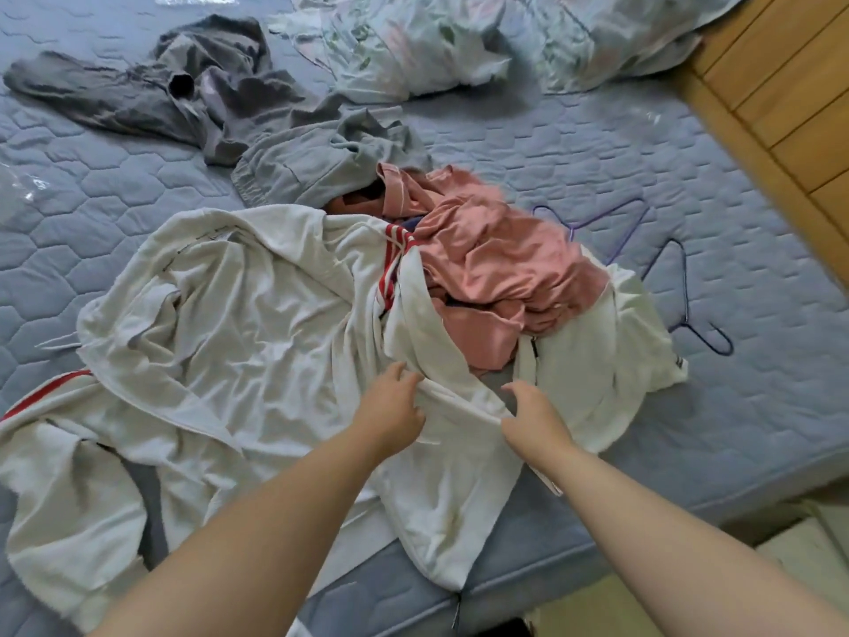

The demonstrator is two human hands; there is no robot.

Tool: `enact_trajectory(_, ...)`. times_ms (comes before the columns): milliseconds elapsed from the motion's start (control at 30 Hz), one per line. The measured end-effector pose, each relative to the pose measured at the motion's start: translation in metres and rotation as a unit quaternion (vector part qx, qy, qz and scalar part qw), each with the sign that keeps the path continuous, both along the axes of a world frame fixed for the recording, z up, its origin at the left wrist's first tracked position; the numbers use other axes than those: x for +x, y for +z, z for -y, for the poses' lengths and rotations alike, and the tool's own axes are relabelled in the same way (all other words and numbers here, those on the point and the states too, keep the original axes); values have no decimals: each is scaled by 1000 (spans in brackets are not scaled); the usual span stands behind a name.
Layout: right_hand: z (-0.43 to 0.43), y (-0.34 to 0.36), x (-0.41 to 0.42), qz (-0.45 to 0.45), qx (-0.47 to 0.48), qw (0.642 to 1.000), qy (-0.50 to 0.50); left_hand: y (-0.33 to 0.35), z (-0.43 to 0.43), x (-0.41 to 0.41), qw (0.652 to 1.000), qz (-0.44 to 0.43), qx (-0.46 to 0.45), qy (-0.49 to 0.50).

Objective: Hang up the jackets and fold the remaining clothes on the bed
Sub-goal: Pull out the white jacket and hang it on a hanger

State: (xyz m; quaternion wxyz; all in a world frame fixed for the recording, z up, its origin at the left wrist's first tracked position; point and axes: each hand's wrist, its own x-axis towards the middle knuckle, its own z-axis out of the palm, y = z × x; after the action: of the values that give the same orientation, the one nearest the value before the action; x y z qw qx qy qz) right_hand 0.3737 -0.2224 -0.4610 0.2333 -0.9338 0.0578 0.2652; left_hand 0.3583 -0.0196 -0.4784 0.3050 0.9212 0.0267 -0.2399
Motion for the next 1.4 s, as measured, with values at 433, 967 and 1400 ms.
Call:
enact_trajectory(433, 224, -49, 51, -30, 8, 992, -122, -38, 237, 68, 997, -20, 16, -73)
enact_trajectory(967, 413, -144, 191, -71, 153, 915, -366, -139, 390, 149, 961, -170, 178, -124)
enact_trajectory(1400, 379, -174, 251, -129, 328, 795, -493, -153, 395, 147, 949, -173, 229, -129)
